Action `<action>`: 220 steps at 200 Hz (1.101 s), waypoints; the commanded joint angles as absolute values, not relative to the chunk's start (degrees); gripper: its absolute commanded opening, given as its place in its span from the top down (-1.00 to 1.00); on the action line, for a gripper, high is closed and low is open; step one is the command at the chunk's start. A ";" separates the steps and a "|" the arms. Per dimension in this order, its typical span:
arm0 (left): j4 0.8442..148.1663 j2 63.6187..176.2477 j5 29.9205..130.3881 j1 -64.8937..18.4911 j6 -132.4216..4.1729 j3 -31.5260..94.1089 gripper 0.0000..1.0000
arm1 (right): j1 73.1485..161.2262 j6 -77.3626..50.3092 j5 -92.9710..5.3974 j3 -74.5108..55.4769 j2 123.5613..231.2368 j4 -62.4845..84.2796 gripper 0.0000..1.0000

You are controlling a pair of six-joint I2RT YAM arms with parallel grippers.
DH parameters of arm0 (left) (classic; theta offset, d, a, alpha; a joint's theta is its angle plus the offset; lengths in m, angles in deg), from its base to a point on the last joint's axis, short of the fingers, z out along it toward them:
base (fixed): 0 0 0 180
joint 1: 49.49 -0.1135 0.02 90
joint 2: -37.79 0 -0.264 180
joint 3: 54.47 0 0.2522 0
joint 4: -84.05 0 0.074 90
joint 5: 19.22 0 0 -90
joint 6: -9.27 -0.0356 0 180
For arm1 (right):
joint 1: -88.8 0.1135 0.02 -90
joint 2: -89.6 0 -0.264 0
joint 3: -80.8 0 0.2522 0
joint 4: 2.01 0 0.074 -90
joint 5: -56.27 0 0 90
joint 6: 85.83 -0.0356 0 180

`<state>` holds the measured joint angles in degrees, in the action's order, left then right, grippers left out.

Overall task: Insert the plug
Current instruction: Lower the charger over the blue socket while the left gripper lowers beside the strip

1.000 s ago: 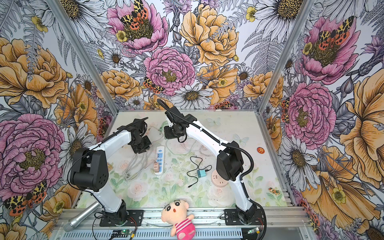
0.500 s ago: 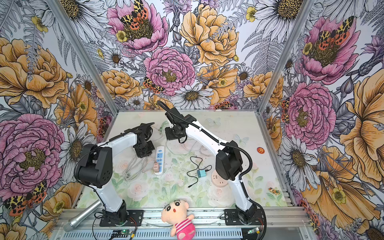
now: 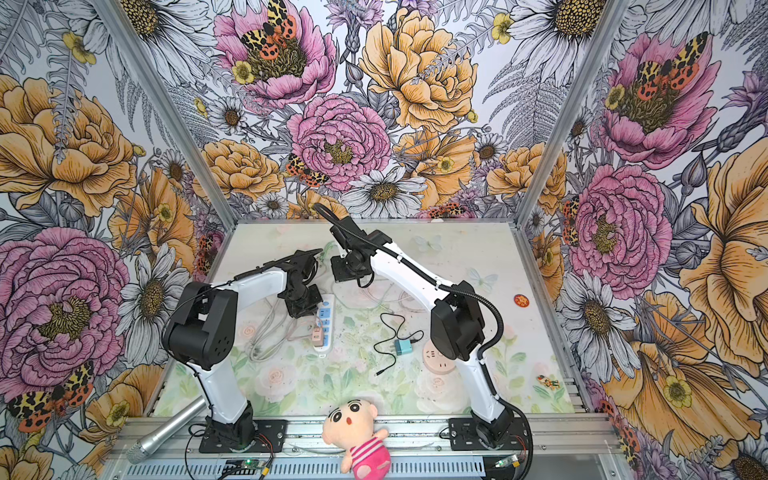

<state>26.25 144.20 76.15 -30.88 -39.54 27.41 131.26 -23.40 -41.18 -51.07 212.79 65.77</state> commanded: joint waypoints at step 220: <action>21.16 131.02 69.38 -38.53 -47.02 21.50 0.78 | 135.91 -19.59 -42.55 -50.21 214.94 69.59 1.00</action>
